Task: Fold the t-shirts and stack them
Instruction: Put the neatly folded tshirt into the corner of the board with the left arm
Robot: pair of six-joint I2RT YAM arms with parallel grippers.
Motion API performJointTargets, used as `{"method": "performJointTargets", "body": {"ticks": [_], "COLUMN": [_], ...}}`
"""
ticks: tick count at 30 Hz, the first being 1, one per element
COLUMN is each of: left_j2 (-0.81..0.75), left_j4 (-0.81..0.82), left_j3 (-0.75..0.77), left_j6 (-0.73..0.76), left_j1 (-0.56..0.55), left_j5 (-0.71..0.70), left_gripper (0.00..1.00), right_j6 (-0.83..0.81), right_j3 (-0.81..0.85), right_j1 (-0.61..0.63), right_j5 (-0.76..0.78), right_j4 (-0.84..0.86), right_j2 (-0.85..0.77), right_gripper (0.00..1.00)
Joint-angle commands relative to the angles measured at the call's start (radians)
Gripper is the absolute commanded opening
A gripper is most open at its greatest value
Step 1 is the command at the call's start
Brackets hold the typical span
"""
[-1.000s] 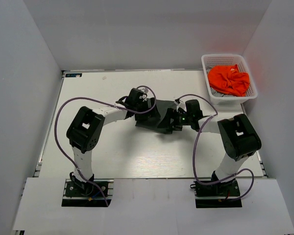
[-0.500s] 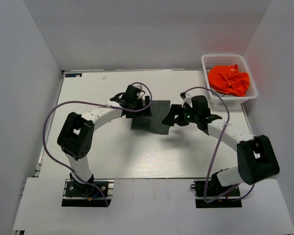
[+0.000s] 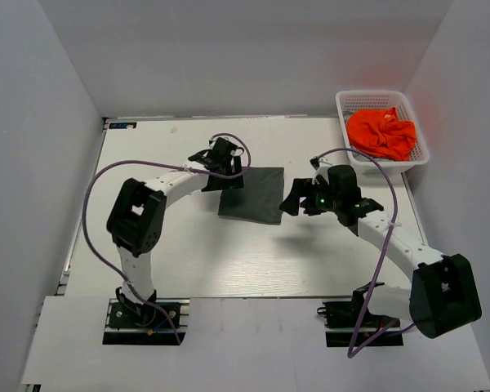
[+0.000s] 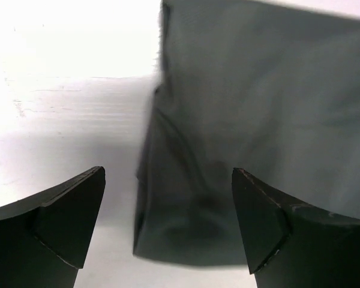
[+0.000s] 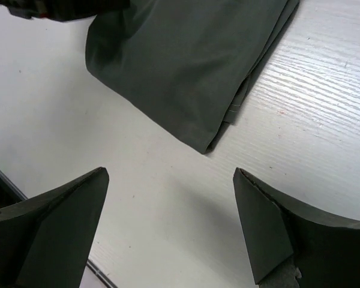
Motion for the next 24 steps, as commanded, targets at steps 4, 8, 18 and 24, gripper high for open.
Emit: {"method": "performJointTargets", "body": {"ticks": [4, 8, 18, 24], "left_j2": [0.157, 0.24, 0.295, 0.284], "left_j4": [-0.139, -0.208, -0.274, -0.211], "left_j3": [0.138, 0.213, 0.282, 0.337], "left_j6": [0.014, 0.014, 0.109, 0.255], "left_j1": [0.003, 0.003, 0.127, 0.237], "left_j5": [-0.142, -0.176, -0.348, -0.428], "left_gripper": [0.78, 0.38, 0.0, 0.0], "right_j6": [-0.035, -0.024, -0.047, -0.056], "right_j3": [-0.019, -0.019, -0.019, -0.008], "right_j1": [-0.008, -0.007, -0.007, -0.01], "right_j5": [0.065, 0.073, 0.145, 0.171], "right_j4": [-0.029, -0.035, -0.019, 0.043], "right_j2": [-0.037, -0.042, -0.01, 0.002], "right_gripper": [0.9, 0.9, 0.9, 0.9]}}
